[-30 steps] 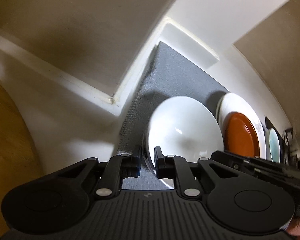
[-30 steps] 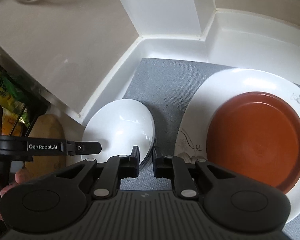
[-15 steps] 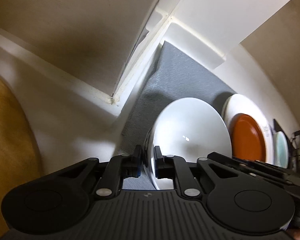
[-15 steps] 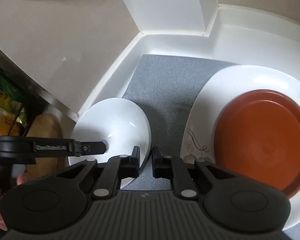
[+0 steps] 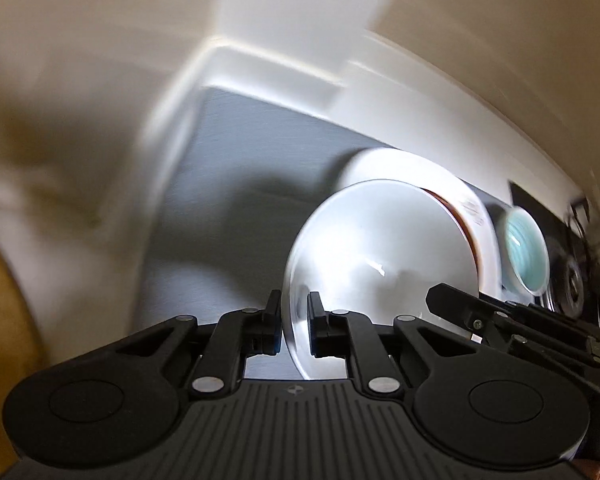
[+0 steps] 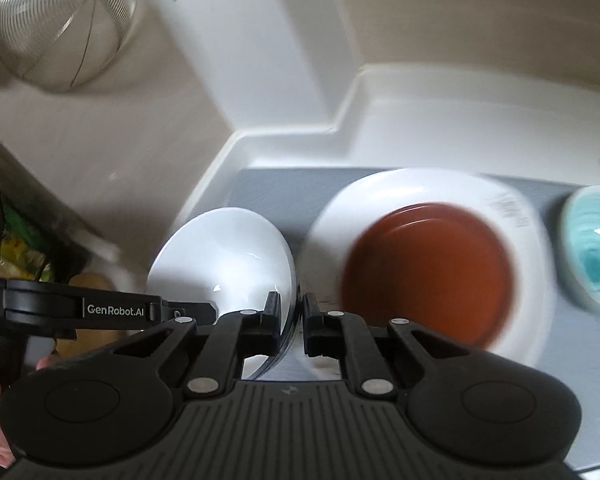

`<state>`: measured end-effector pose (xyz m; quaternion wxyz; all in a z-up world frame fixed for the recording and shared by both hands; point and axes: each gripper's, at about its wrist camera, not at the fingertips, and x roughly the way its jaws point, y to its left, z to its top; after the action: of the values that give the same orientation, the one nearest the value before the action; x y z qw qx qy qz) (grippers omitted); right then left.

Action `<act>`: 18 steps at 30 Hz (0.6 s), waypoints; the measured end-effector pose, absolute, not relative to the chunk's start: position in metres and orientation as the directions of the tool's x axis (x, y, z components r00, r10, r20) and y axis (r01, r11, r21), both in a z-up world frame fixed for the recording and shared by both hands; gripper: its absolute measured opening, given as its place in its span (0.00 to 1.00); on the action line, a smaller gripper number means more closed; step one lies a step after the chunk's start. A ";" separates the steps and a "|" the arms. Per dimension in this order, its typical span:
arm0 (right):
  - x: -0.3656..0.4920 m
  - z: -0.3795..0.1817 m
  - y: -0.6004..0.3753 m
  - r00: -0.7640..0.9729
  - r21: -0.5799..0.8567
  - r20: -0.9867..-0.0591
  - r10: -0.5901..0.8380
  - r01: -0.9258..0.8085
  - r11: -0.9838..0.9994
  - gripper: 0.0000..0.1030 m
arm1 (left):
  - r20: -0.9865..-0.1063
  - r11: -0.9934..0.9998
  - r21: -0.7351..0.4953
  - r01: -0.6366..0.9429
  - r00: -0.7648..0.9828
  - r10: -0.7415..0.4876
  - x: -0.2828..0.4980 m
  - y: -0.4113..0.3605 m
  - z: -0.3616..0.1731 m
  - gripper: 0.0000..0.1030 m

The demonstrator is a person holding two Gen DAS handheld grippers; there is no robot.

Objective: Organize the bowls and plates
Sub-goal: 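Lift the white bowl and carry it toward the light blue bowl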

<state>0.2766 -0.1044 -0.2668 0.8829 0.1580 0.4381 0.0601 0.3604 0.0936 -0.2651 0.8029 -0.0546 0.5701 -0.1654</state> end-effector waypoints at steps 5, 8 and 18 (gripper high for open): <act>0.247 -0.253 -0.154 0.655 0.325 -0.740 0.151 0.152 0.933 0.10 | -0.897 0.905 -0.272 0.326 0.254 -0.361 0.364 0.027 -0.251 0.12; 0.231 -0.247 -0.189 0.683 0.336 -0.724 0.097 0.226 0.915 0.10 | -0.892 0.874 -0.285 0.394 0.223 -0.392 0.369 -0.014 -0.242 0.12; 0.205 -0.249 -0.292 0.732 0.363 -0.680 -0.037 0.381 0.851 0.09 | -0.904 0.789 -0.309 0.531 0.094 -0.417 0.383 -0.130 -0.250 0.12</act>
<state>0.2048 -0.2924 -0.2494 0.8972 0.2473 0.3467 -0.1165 0.3835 -0.1302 -0.2504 0.7382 0.0479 0.5914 -0.3211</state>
